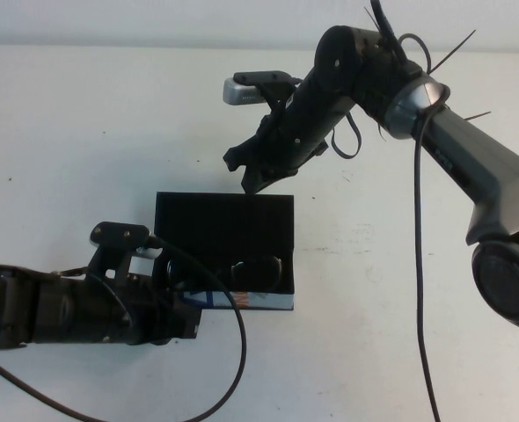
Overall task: Return glasses to glasses case
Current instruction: Close the glasses case
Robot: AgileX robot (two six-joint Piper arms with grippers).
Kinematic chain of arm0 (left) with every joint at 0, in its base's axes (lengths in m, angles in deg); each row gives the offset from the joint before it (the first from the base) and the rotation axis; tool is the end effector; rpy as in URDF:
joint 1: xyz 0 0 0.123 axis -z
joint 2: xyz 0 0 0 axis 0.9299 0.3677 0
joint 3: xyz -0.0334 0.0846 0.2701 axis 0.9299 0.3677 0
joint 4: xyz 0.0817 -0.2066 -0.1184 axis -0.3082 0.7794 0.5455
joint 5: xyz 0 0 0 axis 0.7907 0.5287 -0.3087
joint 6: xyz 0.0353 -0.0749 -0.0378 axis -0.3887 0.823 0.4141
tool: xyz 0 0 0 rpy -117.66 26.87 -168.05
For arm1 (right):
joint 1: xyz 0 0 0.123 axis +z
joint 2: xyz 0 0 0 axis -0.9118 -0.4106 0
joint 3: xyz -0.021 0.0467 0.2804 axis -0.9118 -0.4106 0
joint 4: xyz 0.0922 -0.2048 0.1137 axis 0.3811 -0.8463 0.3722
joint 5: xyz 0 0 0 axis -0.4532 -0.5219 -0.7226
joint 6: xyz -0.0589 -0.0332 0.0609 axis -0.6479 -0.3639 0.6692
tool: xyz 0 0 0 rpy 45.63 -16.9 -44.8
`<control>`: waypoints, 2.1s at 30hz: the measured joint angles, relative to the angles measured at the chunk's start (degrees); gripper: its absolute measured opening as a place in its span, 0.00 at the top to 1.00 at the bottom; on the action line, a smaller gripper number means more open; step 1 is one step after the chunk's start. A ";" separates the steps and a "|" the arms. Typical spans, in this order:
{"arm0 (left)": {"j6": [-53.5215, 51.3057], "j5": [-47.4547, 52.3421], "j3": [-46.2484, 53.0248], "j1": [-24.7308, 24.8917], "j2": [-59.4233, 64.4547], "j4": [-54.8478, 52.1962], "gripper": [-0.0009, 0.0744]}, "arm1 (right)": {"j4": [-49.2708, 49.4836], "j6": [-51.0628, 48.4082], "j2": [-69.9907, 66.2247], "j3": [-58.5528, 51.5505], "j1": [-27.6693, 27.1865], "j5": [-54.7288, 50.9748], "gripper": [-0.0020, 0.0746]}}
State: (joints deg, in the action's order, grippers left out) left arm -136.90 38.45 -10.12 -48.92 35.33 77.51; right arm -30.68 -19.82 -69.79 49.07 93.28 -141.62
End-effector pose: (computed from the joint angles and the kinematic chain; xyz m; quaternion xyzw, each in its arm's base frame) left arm 0.2496 -0.1351 0.1305 0.2025 0.8998 -0.2936 0.2513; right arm 0.4552 0.2708 0.2154 -0.2852 0.9244 0.2005 0.1548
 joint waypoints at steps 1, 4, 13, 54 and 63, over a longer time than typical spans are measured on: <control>0.00 0.00 0.00 0.00 0.00 0.00 0.99 | 0.13 0.00 0.00 0.25 0.00 -0.43 0.99; 0.00 0.00 0.00 0.00 0.00 0.00 0.99 | 0.56 0.00 0.00 0.83 0.00 -0.81 0.99; -0.08 0.00 0.00 0.00 0.00 0.03 0.99 | 4.41 0.00 0.00 1.17 0.00 -0.92 0.99; 1.79 -4.73 0.25 0.00 -3.31 -2.87 0.99 | 4.95 -4.31 20.08 -37.60 8.40 -0.41 0.99; 11.64 -8.22 6.43 0.00 -18.33 -9.89 0.99 | 6.17 -4.98 20.23 -38.13 8.40 -0.07 0.99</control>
State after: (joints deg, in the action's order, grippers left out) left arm -125.26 30.23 -3.69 -48.92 17.00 67.63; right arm -24.52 -24.81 -49.55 10.94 101.68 -141.70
